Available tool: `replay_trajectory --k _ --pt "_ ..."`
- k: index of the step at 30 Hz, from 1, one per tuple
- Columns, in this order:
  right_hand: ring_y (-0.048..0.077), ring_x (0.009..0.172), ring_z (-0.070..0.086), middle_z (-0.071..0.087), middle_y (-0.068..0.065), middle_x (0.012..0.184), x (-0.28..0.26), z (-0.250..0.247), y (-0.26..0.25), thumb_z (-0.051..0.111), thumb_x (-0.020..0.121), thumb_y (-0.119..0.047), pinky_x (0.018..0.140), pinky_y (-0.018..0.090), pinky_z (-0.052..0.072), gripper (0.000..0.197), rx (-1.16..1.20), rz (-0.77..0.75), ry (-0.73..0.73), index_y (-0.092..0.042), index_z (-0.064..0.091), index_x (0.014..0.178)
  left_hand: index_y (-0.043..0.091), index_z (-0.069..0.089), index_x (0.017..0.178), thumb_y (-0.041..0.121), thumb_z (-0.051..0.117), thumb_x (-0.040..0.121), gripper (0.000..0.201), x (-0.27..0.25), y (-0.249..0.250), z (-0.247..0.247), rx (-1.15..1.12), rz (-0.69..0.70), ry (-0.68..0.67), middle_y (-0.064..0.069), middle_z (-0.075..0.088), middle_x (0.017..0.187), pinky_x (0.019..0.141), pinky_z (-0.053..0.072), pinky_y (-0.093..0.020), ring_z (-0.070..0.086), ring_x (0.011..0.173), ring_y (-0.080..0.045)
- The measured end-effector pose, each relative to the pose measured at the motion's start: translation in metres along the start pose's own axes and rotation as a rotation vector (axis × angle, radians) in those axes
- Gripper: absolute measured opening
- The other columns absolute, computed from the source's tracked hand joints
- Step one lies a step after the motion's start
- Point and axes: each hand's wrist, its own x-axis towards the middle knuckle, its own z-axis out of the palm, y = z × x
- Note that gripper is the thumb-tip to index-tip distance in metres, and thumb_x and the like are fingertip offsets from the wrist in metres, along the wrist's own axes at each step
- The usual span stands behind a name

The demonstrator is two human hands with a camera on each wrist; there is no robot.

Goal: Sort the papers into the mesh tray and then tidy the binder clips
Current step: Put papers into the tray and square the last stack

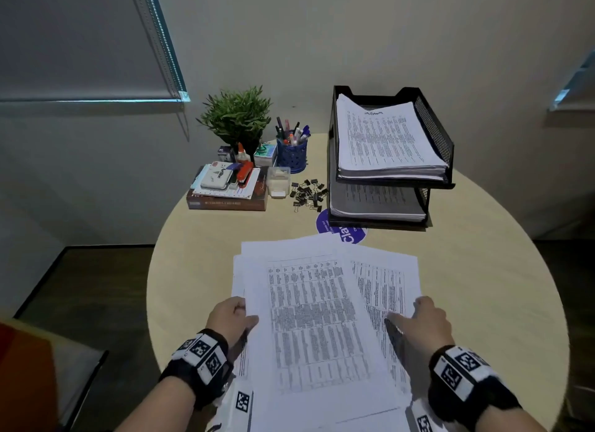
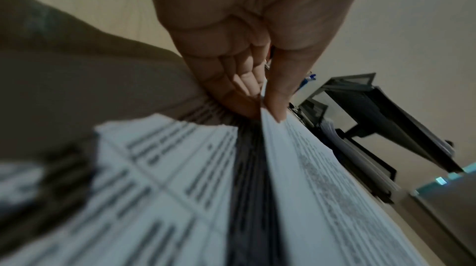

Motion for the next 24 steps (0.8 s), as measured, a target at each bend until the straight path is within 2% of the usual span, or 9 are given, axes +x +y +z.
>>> replay_trajectory --k 3,5,6,8,10,13,17,21,24 --pt "0.034 0.124 0.045 0.044 0.015 0.135 -0.004 0.01 0.003 0.066 0.08 -0.045 0.093 0.036 0.042 0.071 0.041 -0.009 -0.031 -0.008 0.041 0.136 0.015 0.032 0.053 0.0 0.073 0.073 0.048 -0.009 0.004 0.013 -0.035 0.036 -0.083 0.011 0.027 0.04 0.044 0.028 -0.017 0.028 0.037 -0.009" --pt "0.033 0.114 0.05 0.049 0.012 0.122 -0.007 0.016 0.002 0.064 0.079 -0.052 0.087 0.033 0.043 0.056 -0.007 -0.001 -0.05 -0.012 0.055 0.117 0.018 0.031 0.049 0.005 0.075 0.072 0.051 -0.015 0.006 0.025 -0.023 0.065 -0.096 0.01 0.026 0.038 0.047 0.026 -0.018 0.027 0.039 -0.01" --pt "0.031 0.105 0.052 0.05 0.01 0.112 -0.009 0.018 0.0 0.064 0.076 -0.054 0.082 0.032 0.043 0.044 -0.013 0.011 -0.046 -0.016 0.06 0.099 0.019 0.031 0.047 0.007 0.076 0.071 0.052 -0.016 0.006 0.03 -0.024 0.076 -0.102 0.01 0.027 0.037 0.048 0.026 -0.018 0.028 0.039 -0.011" --pt "0.027 0.084 0.047 0.045 0.008 0.092 -0.007 0.023 0.002 0.067 0.068 -0.056 0.067 0.029 0.037 0.037 -0.02 0.034 -0.035 -0.025 0.046 0.064 0.019 0.031 0.044 0.01 0.074 0.075 0.054 -0.018 0.003 0.038 -0.054 0.108 -0.1 0.009 0.031 0.038 0.047 0.027 -0.019 0.031 0.039 -0.011" --pt "0.025 0.079 0.047 0.043 0.008 0.087 -0.003 0.027 0.006 0.07 0.064 -0.05 0.064 0.028 0.038 0.043 -0.042 0.053 -0.049 -0.025 0.036 0.054 0.018 0.029 0.044 0.013 0.069 0.081 0.055 -0.019 0.001 0.039 -0.054 0.144 -0.097 0.008 0.029 0.04 0.046 0.025 -0.02 0.029 0.038 -0.009" --pt "0.025 0.079 0.055 0.049 0.01 0.084 -0.003 0.025 0.009 0.073 0.067 -0.03 0.066 0.026 0.045 0.037 0.008 0.05 -0.043 -0.02 0.041 0.05 0.017 0.029 0.048 0.016 0.062 0.088 0.052 -0.018 0.001 0.033 -0.009 0.182 -0.11 0.004 0.03 0.046 0.044 0.023 -0.02 0.029 0.04 -0.009" --pt "0.018 0.049 0.039 0.041 0.005 0.054 -0.008 0.009 0.015 0.065 0.074 -0.004 0.045 0.021 0.029 0.034 0.117 0.061 -0.033 -0.011 0.038 0.053 0.015 0.028 0.052 0.017 0.059 0.088 0.048 -0.017 -0.001 0.025 0.061 0.159 0.002 0.002 0.027 0.049 0.048 0.023 -0.023 0.028 0.049 -0.015" --pt "0.021 0.054 0.043 0.047 0.006 0.06 -0.009 -0.008 0.029 0.061 0.073 -0.008 0.047 0.023 0.029 0.021 0.124 0.056 0.056 -0.012 0.044 0.062 0.013 0.041 0.051 0.018 0.064 0.084 0.04 -0.017 -0.006 0.018 0.037 0.046 0.067 0.0 0.041 0.048 0.051 0.032 -0.02 0.04 0.05 -0.018" --pt "0.021 0.058 0.045 0.052 0.007 0.065 -0.009 -0.013 0.037 0.063 0.076 -0.009 0.051 0.027 0.031 0.02 0.149 0.067 0.093 -0.01 0.045 0.066 0.016 0.044 0.054 0.019 0.062 0.083 0.034 -0.016 -0.005 0.015 0.115 0.036 0.116 -0.002 0.044 0.054 0.054 0.033 -0.021 0.041 0.055 -0.019"
